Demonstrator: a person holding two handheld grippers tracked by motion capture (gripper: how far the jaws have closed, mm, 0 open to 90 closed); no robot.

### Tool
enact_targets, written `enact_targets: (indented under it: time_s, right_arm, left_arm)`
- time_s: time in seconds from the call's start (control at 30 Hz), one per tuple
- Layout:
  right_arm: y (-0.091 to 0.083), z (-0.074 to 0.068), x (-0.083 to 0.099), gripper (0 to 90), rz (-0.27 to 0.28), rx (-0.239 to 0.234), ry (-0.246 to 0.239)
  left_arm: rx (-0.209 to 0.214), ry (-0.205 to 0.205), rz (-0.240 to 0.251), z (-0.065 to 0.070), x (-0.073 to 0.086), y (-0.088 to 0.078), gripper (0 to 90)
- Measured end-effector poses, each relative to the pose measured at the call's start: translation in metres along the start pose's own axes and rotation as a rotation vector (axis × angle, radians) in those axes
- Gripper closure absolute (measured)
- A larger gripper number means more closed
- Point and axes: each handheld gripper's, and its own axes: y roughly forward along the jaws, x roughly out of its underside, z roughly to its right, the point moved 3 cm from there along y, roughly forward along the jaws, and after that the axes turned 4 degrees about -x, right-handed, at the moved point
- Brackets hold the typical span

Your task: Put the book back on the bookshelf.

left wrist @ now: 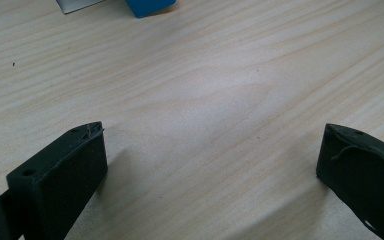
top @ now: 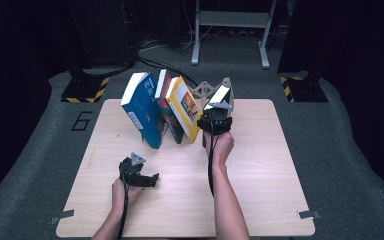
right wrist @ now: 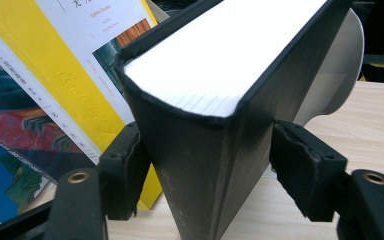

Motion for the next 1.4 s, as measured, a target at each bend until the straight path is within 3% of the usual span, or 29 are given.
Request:
enact_targets:
  time_s: [0.13,0.3,0.37,0.8,1.03,1.27,1.4]
  right_arm:
    - [-0.002,0.001,0.001,36.7,-0.001,-0.003,-0.002]
    - [-0.007,0.005,0.003,47.5,0.003,-0.014,-0.019]
    - [-0.008,0.008,0.004,49.1,0.013,-0.013,-0.045]
    - [-0.012,0.030,0.008,46.9,0.032,-0.065,0.009]
    - [0.002,0.036,0.008,31.6,0.006,-0.062,0.025]
    - [0.010,0.035,0.007,41.8,0.002,-0.039,0.004]
    - [0.010,0.036,0.005,41.6,-0.013,-0.034,-0.002]
  left_arm:
    - [0.000,0.000,0.000,0.000,0.000,0.000,0.0]
    - [0.002,-0.001,-0.003,0.000,0.000,0.000,0.0]
    - [0.002,-0.001,-0.003,0.000,0.000,0.000,0.0]
    - [0.000,0.001,0.000,0.000,0.000,0.000,0.0]
    - [0.000,0.001,0.000,0.000,0.000,0.000,0.0]
    - [0.001,0.001,0.000,0.000,0.000,0.000,0.0]
    - [0.000,-0.005,0.004,0.000,0.000,0.000,0.0]
